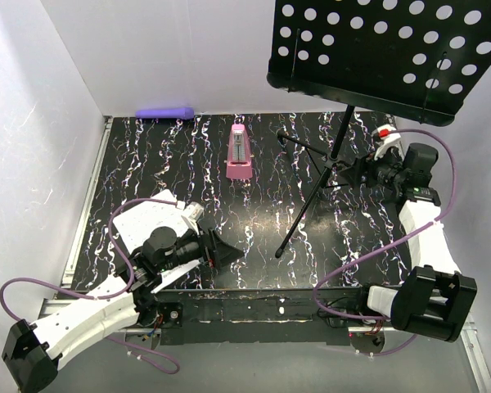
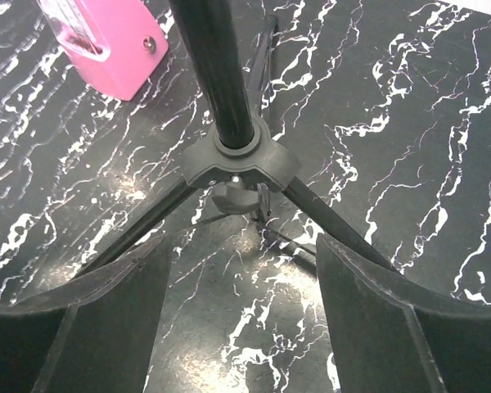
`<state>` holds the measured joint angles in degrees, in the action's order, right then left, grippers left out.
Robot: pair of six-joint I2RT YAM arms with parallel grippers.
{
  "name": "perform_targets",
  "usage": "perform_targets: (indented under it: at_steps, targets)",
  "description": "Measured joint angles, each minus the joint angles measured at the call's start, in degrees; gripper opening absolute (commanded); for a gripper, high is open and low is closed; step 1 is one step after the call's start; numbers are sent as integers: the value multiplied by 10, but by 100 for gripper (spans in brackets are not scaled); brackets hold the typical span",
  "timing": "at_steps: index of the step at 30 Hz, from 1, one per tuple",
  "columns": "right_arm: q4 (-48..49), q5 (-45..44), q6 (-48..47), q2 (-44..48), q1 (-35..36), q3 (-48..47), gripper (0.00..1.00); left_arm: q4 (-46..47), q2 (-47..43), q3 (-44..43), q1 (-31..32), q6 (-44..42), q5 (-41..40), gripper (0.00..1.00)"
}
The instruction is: Set up the instrument practice props
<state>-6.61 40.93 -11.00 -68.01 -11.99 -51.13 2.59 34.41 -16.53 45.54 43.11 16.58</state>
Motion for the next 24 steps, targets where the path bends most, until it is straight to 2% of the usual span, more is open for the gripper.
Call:
perform_targets:
  at_steps: [6, 15, 20, 24]
  targets:
    - [-30, -70, -47, -3, 40, -13, 74, 6, -1, 0, 0, 1, 4, 98]
    - [-35, -143, -62, -49, 93, -36, 63, 6, -19, 0, 0, 4, 4, 98]
    - [-35, -168, -62, -60, 109, -46, 50, 6, -20, 1, 0, 4, 4, 98]
    - [-38, -177, -59, -64, 114, -50, 33, 6, -23, 2, 0, 4, 4, 98]
